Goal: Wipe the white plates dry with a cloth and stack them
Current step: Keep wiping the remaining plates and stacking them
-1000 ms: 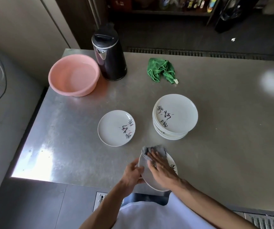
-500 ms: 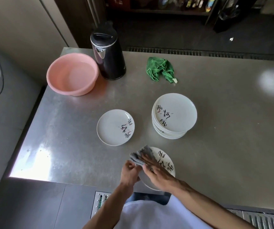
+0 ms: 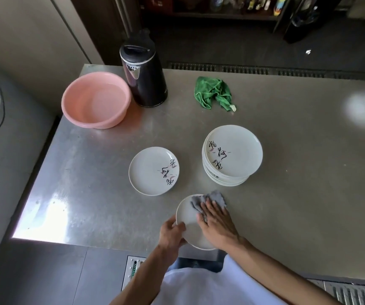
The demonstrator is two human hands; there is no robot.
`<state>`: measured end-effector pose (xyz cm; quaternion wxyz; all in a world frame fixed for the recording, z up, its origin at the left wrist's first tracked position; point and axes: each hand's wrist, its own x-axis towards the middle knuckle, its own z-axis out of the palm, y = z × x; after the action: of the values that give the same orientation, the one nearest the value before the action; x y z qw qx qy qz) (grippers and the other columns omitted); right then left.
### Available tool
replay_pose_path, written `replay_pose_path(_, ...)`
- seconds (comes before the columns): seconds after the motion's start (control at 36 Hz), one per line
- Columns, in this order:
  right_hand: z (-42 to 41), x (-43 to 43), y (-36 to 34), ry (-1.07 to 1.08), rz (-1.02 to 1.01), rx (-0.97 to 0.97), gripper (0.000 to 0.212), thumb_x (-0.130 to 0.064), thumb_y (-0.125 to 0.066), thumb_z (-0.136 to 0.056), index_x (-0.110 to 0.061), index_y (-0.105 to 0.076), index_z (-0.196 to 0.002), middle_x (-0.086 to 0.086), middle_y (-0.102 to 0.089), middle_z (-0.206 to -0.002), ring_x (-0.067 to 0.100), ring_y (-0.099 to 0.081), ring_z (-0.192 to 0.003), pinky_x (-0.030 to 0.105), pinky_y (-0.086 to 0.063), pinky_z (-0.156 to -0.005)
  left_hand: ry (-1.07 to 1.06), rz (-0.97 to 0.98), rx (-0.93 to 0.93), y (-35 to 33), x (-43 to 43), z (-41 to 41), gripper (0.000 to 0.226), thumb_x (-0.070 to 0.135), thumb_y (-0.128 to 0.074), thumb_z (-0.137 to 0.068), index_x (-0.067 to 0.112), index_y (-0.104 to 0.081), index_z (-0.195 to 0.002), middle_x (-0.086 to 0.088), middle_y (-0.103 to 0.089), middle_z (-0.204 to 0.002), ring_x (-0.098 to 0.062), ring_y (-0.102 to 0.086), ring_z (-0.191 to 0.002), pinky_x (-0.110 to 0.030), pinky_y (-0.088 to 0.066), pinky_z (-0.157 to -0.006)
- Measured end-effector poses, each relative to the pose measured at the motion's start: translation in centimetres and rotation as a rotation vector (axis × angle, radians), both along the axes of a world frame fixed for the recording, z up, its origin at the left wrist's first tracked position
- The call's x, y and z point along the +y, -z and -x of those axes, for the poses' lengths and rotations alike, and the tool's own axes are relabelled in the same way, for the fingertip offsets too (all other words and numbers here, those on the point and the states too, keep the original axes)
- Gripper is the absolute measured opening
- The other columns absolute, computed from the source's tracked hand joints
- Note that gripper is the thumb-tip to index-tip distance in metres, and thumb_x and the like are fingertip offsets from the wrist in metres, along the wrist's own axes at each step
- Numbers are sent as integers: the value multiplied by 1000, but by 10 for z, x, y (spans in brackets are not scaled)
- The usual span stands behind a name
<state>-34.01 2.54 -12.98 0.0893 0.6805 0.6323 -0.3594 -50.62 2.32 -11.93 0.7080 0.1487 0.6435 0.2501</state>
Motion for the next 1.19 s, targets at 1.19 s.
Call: replay_pose_path(1.19,16,5,-33,50,20,771,42,-43,-22,-109,-74,-22,-138,-49,-12,-150,-11,-1,-147,11,5,-117,101,-62,-12,-3,3,-10,32,17,-62,-86,22,-68,-117,-9,-78,-107,-25,-75,-99,-41,-62,-76)
